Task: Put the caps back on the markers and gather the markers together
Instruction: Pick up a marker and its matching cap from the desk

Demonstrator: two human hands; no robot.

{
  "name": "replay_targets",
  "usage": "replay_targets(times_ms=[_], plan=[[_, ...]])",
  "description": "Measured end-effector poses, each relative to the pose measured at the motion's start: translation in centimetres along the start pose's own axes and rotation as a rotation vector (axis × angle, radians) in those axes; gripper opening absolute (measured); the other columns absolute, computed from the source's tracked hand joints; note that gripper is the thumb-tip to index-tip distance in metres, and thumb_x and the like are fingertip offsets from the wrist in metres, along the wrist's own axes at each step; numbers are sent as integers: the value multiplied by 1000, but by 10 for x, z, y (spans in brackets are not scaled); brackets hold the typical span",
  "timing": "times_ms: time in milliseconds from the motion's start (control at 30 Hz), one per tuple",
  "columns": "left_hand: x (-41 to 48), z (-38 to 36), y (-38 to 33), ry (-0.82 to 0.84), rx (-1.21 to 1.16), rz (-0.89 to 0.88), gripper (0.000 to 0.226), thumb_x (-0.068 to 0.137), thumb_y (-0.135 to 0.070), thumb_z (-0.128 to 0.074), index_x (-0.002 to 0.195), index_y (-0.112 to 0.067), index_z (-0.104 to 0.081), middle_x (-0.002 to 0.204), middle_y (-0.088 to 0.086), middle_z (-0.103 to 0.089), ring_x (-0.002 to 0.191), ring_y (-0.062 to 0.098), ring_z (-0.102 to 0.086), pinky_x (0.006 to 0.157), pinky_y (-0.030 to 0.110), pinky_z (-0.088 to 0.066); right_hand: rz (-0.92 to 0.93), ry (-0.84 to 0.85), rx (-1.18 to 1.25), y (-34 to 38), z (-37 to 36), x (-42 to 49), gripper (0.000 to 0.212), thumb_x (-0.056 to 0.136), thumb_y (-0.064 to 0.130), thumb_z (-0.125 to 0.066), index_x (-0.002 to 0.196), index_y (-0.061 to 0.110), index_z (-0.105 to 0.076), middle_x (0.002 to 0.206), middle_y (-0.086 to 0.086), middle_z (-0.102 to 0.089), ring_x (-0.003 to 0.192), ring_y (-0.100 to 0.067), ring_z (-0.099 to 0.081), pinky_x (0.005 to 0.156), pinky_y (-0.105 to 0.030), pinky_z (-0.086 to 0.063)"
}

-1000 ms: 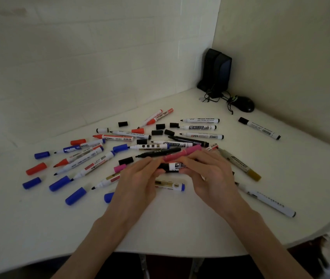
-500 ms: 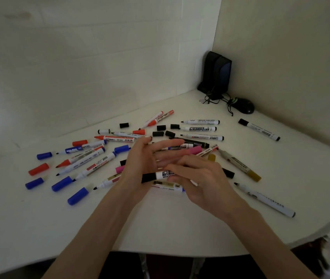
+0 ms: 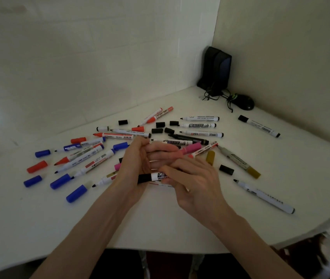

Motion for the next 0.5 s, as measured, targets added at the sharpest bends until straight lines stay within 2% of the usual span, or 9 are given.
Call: replay_targets(times_ms=[67,133,233,267,333,400,500], plan=[[4,2,2,-1,-22,30,65,101,-33,-24,88,0,-78,101,25,-73,92,34,-73,79,38,-59,-34,19,37,-6,-6,-4,13,91,17,-70,103,15,-76,97,3,-72,92,-16,-67,86,-23,-45],[10,6,1,-18,-41,22,60,100,-33,-26,99,0,-76,105,25,-72,98,36,-71,84,40,-57,-45,73,80,-13,-14,-2,17,91,16,-72,108,15,-75,104,3,-72,98,-15,-67,86,-32,-52],[13,10,-2,-100,-25,-69,53,100,-31,-27,112,-3,-71,107,20,-73,101,33,-71,88,42,-54,-132,179,161,-31,-17,4,21,96,25,-66,115,19,-72,108,6,-70,97,-11,-65,82,-35,-52],[13,13,-5,-153,36,-141,49,101,-29,-29,113,-5,-70,106,14,-75,100,28,-72,87,41,-55,-197,184,181,-42,-15,6,24,96,28,-64,117,20,-71,105,6,-70,93,-10,-64,80,-35,-53],[9,16,-10,-237,216,-303,38,105,-24,-35,112,-11,-70,102,-4,-76,96,13,-72,85,28,-58,-342,164,159,-71,-5,5,30,96,34,-59,122,22,-69,101,7,-67,87,-8,-61,79,-34,-54],[3,16,-12,-241,552,-463,29,104,-17,-42,109,-21,-70,98,-21,-73,95,-2,-68,84,13,-53,-463,136,93,-106,11,3,34,99,33,-52,129,22,-64,103,6,-62,88,-9,-58,82,-32,-54],[-3,8,1,-148,909,-567,25,99,-12,-51,108,-28,-69,99,-21,-69,97,-1,-65,80,10,-50,-581,103,-97,-163,43,-4,33,103,22,-49,134,18,-61,106,-1,-61,85,-12,-55,77,-29,-49]])
Point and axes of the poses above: each hand's wrist, its own x-axis towards the middle knuckle, its own z-axis out of the back of the hand, y = z × x, the point moved 7 cm from there along x, towards the middle knuckle
